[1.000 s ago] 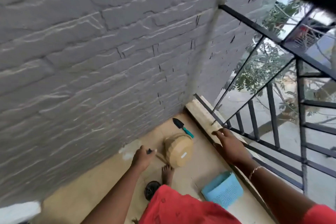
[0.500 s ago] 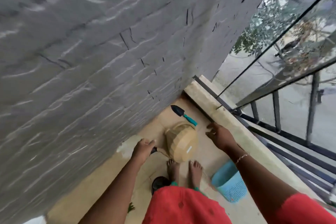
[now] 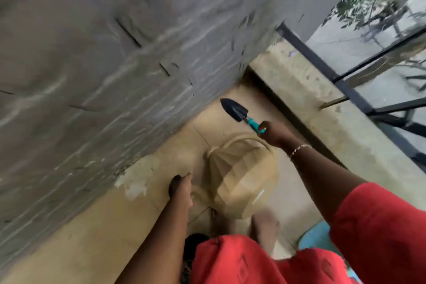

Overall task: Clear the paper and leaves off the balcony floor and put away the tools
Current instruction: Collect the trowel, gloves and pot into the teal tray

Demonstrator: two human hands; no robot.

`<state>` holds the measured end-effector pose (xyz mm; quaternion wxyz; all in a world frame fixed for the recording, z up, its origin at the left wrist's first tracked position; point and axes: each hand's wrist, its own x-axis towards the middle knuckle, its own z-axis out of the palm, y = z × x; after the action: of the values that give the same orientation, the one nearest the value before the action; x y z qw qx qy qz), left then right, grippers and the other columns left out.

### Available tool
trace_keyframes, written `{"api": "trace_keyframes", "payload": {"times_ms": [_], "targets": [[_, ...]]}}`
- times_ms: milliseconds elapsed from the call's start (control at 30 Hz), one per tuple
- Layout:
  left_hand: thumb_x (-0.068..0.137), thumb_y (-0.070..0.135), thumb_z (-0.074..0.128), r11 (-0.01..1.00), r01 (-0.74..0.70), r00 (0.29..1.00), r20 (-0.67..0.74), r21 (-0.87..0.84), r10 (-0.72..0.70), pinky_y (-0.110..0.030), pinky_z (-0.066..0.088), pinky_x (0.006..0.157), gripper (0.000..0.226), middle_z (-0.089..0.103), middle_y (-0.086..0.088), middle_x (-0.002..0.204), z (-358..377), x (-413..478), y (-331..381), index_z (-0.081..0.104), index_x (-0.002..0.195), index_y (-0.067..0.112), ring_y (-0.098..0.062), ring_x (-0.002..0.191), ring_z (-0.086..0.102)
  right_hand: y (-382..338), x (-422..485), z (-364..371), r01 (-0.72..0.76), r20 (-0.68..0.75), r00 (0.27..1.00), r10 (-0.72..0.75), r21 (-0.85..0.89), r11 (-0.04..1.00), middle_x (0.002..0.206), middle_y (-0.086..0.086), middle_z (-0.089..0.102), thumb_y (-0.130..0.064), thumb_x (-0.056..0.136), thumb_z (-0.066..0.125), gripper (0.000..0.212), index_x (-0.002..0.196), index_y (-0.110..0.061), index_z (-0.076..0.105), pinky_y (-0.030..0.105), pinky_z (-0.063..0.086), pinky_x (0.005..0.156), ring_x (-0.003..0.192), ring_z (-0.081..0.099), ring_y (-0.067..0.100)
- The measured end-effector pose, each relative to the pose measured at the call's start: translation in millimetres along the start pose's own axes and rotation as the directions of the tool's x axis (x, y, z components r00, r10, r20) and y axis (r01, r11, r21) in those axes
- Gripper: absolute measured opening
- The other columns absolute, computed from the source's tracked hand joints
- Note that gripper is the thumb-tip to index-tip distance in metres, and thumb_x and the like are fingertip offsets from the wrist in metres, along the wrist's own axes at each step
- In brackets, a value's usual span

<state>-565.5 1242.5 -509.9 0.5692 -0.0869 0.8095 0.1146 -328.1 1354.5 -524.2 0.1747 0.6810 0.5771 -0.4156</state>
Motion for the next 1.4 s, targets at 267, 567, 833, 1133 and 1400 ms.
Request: {"api": "trace_keyframes", "payload": {"times_ms": [267,567,833,1133,1400], "targets": [[0.097,0.028,0.046,0.932,0.276,0.954,0.183,-0.237,-0.236,-0.050,0.038,0.092,0.047,0.049,-0.020,0.130,7.0,95.0,-26.1,0.041,0.137,0.003,-0.035,0.113,0.049,31.4,66.7,62.6,-0.097,0.130,0.985,0.110,-0.102,0.990,0.118,0.014,0.059,-0.021,0.094,0.050,0.033,0.121,-0.003,0.055,0.028,0.038,0.076,0.100,0.056,0.027],[0.097,0.008,0.045,0.943,0.147,0.981,0.165,-0.298,-0.101,-0.047,0.034,0.103,0.040,0.047,-0.023,0.134,-11.8,24.9,-21.5,0.040,0.135,-0.003,-0.034,0.127,0.043,48.9,-15.5,38.4,-0.078,-0.046,0.995,0.086,0.144,0.986,0.100,0.013,0.064,-0.008,0.090,0.049,0.012,0.099,-0.007,0.056,0.029,0.039,0.068,0.085,0.058,0.027],[0.094,0.001,0.048,0.954,-0.015,0.967,0.239,-0.301,0.090,-0.043,0.030,0.112,0.027,0.057,-0.025,0.121,-60.2,-185.7,-28.7,0.053,0.121,-0.001,-0.038,0.130,0.040,52.9,-219.7,-79.3,-0.047,-0.166,0.982,0.094,0.267,0.963,0.105,0.017,0.062,-0.001,0.081,0.056,0.040,0.120,-0.006,0.048,0.035,0.041,0.075,0.095,0.058,0.034],[0.090,-0.008,0.050,0.879,-0.379,0.874,0.201,-0.290,0.443,-0.023,0.053,0.073,0.013,0.058,-0.012,0.092,-121.1,-368.3,-24.1,0.058,0.093,0.002,-0.011,0.067,0.064,13.4,-424.6,-190.5,0.088,-0.289,0.957,-0.036,0.170,0.981,0.104,0.014,0.066,-0.024,0.085,0.062,0.024,0.102,-0.008,0.060,0.029,0.033,0.067,0.098,0.060,0.029],[0.087,-0.016,0.047,0.698,-0.657,0.640,0.277,-0.286,0.716,-0.019,0.049,0.081,0.019,0.067,-0.009,0.089,-131.6,-460.7,-1.5,0.064,0.095,-0.014,0.000,0.063,0.064,-20.6,-523.0,-199.2,0.289,-0.237,0.931,-0.277,0.017,0.957,0.095,0.014,0.066,-0.043,0.074,0.060,0.032,0.086,-0.013,0.062,0.028,0.030,0.065,0.091,0.058,0.028]]}}
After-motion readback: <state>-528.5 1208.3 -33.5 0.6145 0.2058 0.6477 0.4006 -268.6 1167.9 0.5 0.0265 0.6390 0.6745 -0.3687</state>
